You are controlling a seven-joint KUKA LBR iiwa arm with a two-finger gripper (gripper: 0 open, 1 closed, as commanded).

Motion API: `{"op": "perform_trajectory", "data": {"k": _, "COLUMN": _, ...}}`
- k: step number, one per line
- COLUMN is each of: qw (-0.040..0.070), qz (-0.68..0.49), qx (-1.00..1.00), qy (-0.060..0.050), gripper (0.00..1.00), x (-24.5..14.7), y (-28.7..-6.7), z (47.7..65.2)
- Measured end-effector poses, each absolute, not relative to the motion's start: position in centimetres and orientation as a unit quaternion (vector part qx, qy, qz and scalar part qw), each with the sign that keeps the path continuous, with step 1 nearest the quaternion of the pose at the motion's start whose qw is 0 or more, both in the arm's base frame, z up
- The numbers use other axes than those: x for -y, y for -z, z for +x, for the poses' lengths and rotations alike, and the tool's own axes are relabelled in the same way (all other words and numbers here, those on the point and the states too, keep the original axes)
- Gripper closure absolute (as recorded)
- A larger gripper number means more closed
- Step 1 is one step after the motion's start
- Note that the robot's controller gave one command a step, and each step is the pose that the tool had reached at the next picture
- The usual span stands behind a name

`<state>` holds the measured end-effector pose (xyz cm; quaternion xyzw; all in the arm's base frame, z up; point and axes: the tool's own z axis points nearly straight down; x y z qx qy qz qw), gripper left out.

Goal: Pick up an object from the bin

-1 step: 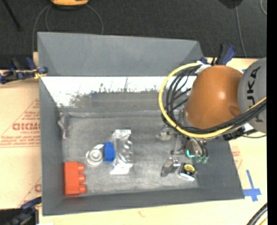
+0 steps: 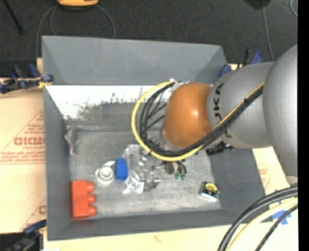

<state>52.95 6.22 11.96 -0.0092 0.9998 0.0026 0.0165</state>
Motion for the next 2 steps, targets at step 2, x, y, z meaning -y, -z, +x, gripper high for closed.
{"op": "perform_trajectory", "data": {"k": 2, "qw": 0.014, "qz": 0.104, "qx": -0.994, "qy": -0.004, "gripper": 0.0, "x": -9.96, "y": -11.87, "z": 56.99}}
